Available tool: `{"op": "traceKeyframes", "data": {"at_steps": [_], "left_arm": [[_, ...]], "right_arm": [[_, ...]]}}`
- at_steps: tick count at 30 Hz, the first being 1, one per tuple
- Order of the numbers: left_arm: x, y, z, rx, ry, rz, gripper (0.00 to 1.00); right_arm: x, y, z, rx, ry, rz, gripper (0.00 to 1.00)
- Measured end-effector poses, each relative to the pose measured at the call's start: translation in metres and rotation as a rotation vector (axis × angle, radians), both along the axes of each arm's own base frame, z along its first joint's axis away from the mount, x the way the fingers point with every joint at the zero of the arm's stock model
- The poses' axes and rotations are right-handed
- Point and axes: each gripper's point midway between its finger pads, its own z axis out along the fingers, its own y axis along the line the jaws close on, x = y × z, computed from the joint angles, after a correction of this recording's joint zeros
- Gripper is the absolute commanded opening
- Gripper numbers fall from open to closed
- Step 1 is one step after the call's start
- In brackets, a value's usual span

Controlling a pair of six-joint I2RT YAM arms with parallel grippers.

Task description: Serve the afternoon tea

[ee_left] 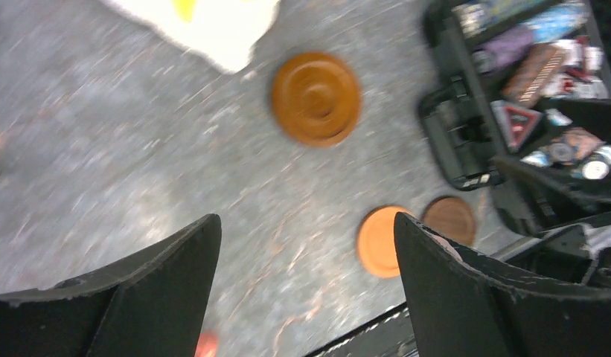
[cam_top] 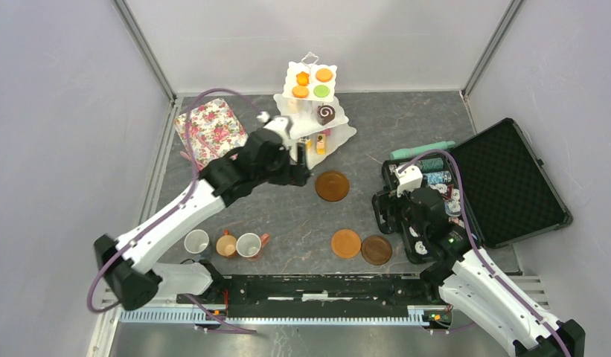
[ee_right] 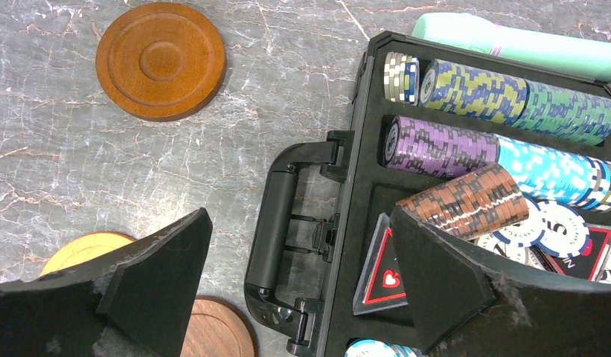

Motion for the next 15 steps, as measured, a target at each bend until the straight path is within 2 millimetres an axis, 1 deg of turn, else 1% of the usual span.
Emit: {"op": "traceKeyframes", "data": {"at_steps": [2, 3, 6, 7, 10, 13, 15], "left_arm": [[-0.01, 0.036, -0.008, 0.021, 0.031, 0.071, 0.92], [-0.014, 0.051, -0.014, 0.03, 0.052, 0.107, 0.92], [-0.031, 0.102, -0.035, 0.075, 0.137, 0.254, 0.92], [-0.037, 0.113, -0.04, 0.086, 0.163, 0.292, 0.91], [-0.055, 0.133, -0.052, 0.105, 0.238, 0.37, 0.9], [-0.071, 0.144, -0.064, 0.135, 0.307, 0.408, 0.9], [-0.079, 0.149, -0.068, 0.154, 0.334, 0.421, 0.93]], "right_arm": [[0.0, 0.001, 0.0, 0.001, 0.001, 0.003, 0.98], [0.0, 0.001, 0.0, 0.002, 0.001, 0.005, 0.98], [-0.001, 0.002, 0.0, 0.004, 0.003, 0.01, 0.98], [-0.001, 0.002, 0.0, 0.005, 0.003, 0.013, 0.98], [-0.001, 0.003, 0.0, 0.007, 0.004, 0.018, 0.98], [-0.002, 0.005, -0.001, 0.009, 0.007, 0.027, 0.98], [-0.003, 0.008, -0.003, 0.011, 0.016, 0.041, 0.98]]}}
